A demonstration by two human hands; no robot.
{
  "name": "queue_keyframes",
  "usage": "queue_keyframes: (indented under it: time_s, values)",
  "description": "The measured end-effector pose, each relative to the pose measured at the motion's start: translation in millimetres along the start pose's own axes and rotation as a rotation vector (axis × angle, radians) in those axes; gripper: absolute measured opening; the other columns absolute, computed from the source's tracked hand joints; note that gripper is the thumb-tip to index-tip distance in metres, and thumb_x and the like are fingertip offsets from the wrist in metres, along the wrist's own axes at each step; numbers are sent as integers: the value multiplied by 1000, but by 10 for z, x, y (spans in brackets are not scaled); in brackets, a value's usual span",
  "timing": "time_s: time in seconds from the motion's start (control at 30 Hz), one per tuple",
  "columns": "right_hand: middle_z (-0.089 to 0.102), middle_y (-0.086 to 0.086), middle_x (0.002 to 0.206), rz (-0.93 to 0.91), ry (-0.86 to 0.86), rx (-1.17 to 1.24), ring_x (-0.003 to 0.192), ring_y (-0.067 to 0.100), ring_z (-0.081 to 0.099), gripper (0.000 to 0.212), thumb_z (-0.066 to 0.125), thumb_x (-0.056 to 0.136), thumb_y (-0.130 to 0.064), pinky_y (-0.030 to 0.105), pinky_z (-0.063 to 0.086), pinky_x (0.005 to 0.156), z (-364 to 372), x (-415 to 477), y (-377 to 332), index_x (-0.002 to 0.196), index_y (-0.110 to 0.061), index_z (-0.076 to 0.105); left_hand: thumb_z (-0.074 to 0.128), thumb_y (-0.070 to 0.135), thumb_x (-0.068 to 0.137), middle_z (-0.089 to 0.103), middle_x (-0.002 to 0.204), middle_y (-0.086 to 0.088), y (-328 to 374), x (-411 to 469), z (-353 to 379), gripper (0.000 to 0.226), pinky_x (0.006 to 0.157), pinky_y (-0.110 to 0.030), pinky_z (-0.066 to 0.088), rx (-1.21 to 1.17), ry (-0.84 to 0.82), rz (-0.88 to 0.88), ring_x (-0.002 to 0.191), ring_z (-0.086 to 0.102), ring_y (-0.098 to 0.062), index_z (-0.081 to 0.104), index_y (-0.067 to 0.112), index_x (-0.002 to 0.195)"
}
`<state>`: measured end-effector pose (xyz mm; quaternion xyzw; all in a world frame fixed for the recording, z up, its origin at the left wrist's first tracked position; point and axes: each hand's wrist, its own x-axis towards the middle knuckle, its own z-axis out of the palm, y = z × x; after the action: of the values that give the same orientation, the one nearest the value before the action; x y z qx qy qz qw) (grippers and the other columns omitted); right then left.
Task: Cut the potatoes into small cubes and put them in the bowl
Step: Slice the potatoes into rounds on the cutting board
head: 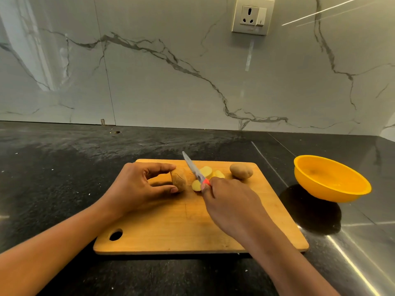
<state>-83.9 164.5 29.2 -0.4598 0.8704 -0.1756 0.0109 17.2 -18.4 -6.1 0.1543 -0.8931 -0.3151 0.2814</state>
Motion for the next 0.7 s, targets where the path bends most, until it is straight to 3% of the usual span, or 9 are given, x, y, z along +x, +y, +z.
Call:
queue_keyframes:
  time_s: [0.17,0.33,0.53,0.7]
  values:
    - [49,-3,80,-18,-75,-72,79,17,48,30,32,102,-33,26,29,51,9,-13,-123,108,-19,58,69,57,54,57,108,24,-4,-30,5,64,84,5,34,66,29,54,93,45,31,58,36,113]
    - [61,2,100,-34,-93,-105,79,16,46,30,32,103,-31,27,30,53,17,-7,-168,114,-17,57,70,52,55,61,108,17,-1,-28,13,63,82,6,34,79,51,63,99,45,25,58,31,113]
    - [53,1,87,-71,-84,-172,76,16,46,25,37,102,-25,25,27,48,9,39,-199,110,-15,58,71,46,58,66,112,7,-6,-23,15,58,83,6,35,68,50,67,104,47,17,58,31,113]
    - [50,0,83,-86,-126,-168,75,16,49,24,42,101,-26,24,29,48,18,234,-234,112,-14,60,71,45,59,67,106,10,2,-19,10,56,81,4,37,66,41,68,90,49,28,58,31,112]
